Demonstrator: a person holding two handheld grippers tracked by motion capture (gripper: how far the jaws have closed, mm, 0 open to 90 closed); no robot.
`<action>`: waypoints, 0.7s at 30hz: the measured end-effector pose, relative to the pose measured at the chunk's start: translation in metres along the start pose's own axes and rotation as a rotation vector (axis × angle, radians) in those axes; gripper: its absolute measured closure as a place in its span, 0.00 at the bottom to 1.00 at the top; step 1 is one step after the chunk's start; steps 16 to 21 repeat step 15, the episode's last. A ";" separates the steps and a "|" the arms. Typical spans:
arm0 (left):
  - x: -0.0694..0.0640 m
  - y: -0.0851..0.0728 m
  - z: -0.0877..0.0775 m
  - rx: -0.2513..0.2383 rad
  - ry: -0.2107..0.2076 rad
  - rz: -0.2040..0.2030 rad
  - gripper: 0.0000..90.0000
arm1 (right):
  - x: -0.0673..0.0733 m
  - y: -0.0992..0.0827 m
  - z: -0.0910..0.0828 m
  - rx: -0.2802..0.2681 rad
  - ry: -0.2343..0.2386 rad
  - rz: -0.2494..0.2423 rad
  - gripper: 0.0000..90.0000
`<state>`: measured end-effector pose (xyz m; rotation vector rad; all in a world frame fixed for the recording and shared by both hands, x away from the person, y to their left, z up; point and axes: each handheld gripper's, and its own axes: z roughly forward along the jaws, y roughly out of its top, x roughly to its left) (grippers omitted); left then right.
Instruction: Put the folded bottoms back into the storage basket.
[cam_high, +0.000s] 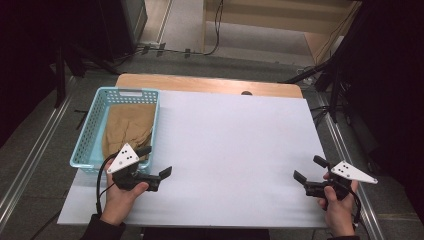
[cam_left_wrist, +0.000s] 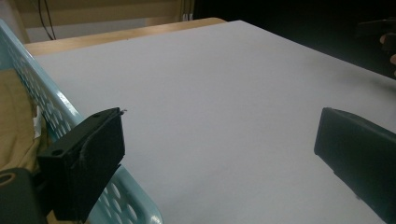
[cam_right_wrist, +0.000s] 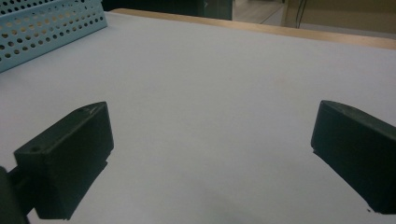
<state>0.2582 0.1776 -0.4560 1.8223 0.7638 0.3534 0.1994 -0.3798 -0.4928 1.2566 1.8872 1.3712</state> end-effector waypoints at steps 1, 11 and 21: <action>0.000 0.000 0.000 0.001 0.000 0.000 0.02 | 0.000 0.000 0.000 0.003 0.001 -0.001 0.00; 0.000 0.000 0.000 0.009 -0.002 -0.005 0.02 | 0.001 0.000 0.002 0.007 0.004 -0.005 0.00; 0.001 0.001 0.000 0.008 -0.005 -0.007 0.02 | 0.002 0.001 0.002 0.009 0.005 -0.008 0.00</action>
